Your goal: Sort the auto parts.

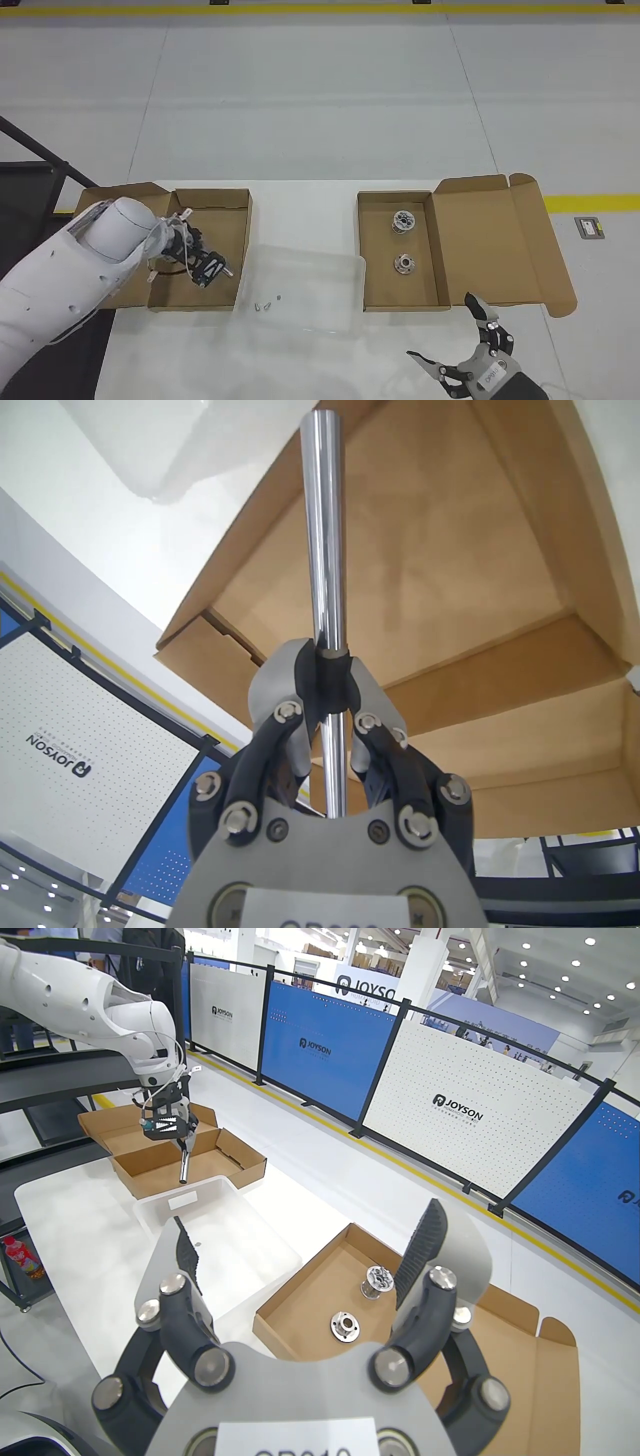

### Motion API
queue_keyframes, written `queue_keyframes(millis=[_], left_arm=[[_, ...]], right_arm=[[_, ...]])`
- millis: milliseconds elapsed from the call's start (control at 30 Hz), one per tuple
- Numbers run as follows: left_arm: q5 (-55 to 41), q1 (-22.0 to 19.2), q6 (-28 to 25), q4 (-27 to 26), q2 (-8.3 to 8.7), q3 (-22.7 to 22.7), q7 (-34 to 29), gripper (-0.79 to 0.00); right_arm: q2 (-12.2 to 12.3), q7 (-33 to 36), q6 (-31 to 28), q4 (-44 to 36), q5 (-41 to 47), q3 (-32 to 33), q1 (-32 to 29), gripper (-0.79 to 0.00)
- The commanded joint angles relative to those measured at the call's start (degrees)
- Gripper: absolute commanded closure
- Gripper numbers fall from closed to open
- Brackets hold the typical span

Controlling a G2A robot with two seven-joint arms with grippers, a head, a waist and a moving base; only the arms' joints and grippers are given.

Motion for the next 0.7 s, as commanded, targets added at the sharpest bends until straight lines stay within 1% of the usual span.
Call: queue_keyframes(millis=[0,200,467,633,667], left_arm=[[0.9,-0.3,1.0,2.2,-0.95,0.7,0.7,0.0],[3.6,-0.6,2.8,7.4,-4.65,3.3,1.5,0.0],[4.0,-0.9,4.1,15.2,-10.44,5.4,1.5,0.0],[4.7,-1.4,4.7,20.2,-13.53,6.3,2.9,0.0],[4.8,-1.4,4.9,21.1,-14.06,6.3,3.2,-0.015]], right_arm=[[0.0,0.0,0.0,0.0,0.0,0.0,0.0,-0.785],[0.0,0.0,0.0,0.0,0.0,0.0,0.0,-0.785],[0.0,0.0,0.0,0.0,0.0,0.0,0.0,-0.785],[0.0,0.0,0.0,0.0,0.0,0.0,0.0,-0.785],[0.0,0.0,0.0,0.0,0.0,0.0,0.0,-0.785]])
